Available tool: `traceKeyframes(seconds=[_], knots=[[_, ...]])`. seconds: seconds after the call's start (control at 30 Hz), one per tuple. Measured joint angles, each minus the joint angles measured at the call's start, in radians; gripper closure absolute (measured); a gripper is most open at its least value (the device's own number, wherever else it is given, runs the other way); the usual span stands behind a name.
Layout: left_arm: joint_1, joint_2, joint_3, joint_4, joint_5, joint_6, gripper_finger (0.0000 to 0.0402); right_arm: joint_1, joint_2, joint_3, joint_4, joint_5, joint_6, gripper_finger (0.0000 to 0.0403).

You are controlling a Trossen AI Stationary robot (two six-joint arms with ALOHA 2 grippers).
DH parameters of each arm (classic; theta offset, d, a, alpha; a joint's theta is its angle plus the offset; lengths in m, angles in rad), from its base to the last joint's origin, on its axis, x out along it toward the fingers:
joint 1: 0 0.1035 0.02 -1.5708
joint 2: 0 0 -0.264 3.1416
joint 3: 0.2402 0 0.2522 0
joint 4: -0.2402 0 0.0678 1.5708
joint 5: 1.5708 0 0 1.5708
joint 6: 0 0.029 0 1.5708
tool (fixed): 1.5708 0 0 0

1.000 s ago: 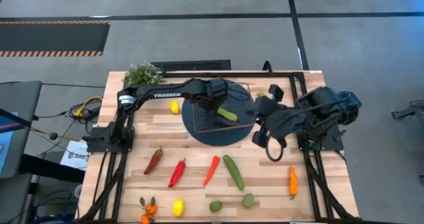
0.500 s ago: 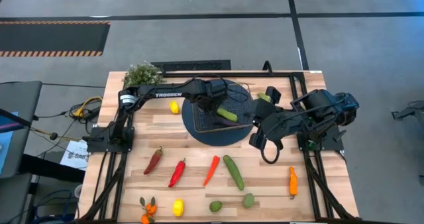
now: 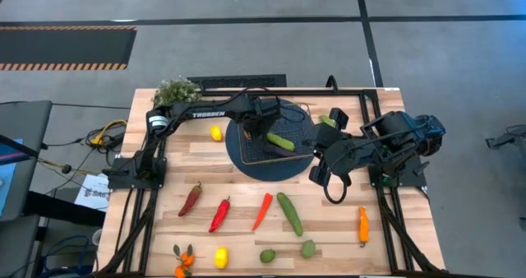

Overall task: Build produce basket
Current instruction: Put the top oranges into the basket

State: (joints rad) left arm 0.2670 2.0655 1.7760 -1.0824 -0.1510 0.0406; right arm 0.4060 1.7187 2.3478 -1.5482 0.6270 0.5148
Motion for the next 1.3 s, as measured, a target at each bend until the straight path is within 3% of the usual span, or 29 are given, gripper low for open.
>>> traceKeyframes(seconds=[0.23, 0.53, 0.83, 1.17, 1.3], knots=[[-0.060, 0.000, 0.000, 0.044, -0.018, 0.015, 0.0401, 0.000, 0.000, 0.000, 0.001, 0.000, 0.000, 0.0401], [-0.054, -0.002, -0.001, 0.092, -0.013, 0.007, 0.0401, 0.000, 0.000, 0.000, 0.018, 0.000, 0.000, 0.0401], [-0.052, -0.004, -0.128, 0.185, 0.010, -0.026, 0.0401, 0.009, 0.000, 0.000, 0.018, -0.003, 0.000, 0.0401], [-0.052, -0.003, -0.145, 0.194, 0.016, -0.031, 0.0401, 0.013, 0.000, 0.000, 0.019, -0.003, 0.001, 0.0401], [-0.051, -0.003, -0.145, 0.188, 0.063, -0.033, 0.0401, 0.013, 0.000, 0.000, 0.027, -0.003, 0.008, 0.0398]])
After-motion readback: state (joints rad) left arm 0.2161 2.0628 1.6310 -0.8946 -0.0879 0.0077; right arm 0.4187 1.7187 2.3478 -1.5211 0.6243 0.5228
